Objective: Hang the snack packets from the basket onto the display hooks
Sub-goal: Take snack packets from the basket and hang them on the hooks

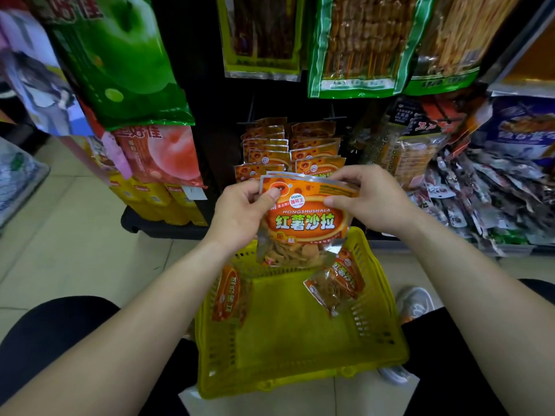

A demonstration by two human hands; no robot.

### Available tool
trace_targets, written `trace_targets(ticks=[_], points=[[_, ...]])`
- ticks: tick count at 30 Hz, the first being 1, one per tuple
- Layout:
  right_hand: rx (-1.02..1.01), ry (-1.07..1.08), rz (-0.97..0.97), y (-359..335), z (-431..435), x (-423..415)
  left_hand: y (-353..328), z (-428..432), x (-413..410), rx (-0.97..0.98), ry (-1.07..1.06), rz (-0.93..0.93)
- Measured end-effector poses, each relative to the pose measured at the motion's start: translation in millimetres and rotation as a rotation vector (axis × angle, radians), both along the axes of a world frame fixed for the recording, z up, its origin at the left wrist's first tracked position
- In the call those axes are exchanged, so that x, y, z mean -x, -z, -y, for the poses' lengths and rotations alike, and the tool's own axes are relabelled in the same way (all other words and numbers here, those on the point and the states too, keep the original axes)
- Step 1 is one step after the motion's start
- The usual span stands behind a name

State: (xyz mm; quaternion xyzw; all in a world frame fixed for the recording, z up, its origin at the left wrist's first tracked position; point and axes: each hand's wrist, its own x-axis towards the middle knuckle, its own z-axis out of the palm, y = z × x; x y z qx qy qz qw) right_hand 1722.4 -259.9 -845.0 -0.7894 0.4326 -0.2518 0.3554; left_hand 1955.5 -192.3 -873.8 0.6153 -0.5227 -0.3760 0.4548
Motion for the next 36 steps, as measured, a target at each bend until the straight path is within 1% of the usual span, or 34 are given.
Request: trace_targets(ticks=[5,11,16,21,24,31,34,36], points=[[-0.009,0.073,0.053,6.0,10.1,-2.0,-2.7,6.0,0.8,-0.02,-0.02,-0.058],[-0.026,0.06,0.066,6.8,12.8,-4.1,-7.3,7.6,2.9,-0.027,-0.041,-0.073],[-0.042,0.051,0.102,5.3,11.5,-3.7,-6.8,7.1,2.4,-0.041,-0.036,-0.026],[-0.05,0.03,0.075,4.1,9.9,-2.8,-5.7,6.5,0.3,-0.043,-0.061,-0.047],[-0.065,0.018,0.071,3.9,8.6,-3.9,-5.1,6.9,-0.2,-0.045,-0.083,-0.015],[-0.125,0.011,0.113,4.2,10.0,-1.8,-4.7,7.2,1.4,-0.051,-0.102,0.024],[-0.134,-0.015,0.065,4.6,11.2,0.1,-3.3,6.7,2.4,-0.044,-0.097,0.036],[-0.122,-0.035,-0.03,5.1,10.7,0.5,-0.8,5.9,5.1,-0.032,-0.088,0.061]])
